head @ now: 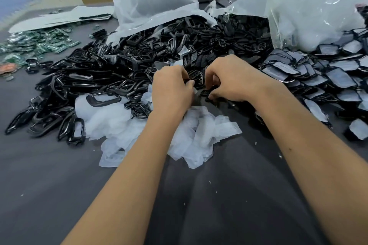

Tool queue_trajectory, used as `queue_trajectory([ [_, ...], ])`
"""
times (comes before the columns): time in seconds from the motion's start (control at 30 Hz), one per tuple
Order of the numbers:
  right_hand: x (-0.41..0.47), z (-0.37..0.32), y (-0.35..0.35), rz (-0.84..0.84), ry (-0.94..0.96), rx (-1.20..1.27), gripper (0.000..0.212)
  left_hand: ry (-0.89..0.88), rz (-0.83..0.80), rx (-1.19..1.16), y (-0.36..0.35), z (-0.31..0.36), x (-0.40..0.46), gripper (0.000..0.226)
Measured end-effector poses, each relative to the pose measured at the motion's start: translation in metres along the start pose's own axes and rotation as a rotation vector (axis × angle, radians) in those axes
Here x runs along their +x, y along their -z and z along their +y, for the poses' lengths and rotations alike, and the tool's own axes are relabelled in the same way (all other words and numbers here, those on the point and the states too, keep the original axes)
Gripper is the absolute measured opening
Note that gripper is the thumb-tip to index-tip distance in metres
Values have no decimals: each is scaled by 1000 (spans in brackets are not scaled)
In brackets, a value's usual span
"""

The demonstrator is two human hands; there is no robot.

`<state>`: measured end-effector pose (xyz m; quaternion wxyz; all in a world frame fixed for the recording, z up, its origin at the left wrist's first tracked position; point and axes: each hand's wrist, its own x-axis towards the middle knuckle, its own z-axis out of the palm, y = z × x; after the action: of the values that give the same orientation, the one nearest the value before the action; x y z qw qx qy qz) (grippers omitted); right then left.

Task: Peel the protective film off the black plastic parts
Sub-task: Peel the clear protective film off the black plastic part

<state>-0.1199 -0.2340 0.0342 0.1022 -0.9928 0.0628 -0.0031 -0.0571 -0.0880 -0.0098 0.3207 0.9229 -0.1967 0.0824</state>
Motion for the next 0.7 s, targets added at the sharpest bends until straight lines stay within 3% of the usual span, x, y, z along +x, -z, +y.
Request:
queue_trajectory([
  [0.17, 9, 5, 0, 109, -8, 156, 16, 60, 106, 227, 2, -9, 14, 28],
  [0.37, 26, -14, -26, 367, -55, 420, 17, 50, 18, 349, 12, -30, 22, 30],
  [0.5, 33, -31, -47, 472, -89, 549, 22, 12, 61, 215, 24, -41, 27, 17],
  [0.6, 38, -40, -53, 567, -104, 620, 23, 22, 74, 86, 35, -47, 25, 34],
  [0.7, 41, -43, -60, 655, -118, 656, 20, -12, 121, -59, 42, -57, 23, 30],
])
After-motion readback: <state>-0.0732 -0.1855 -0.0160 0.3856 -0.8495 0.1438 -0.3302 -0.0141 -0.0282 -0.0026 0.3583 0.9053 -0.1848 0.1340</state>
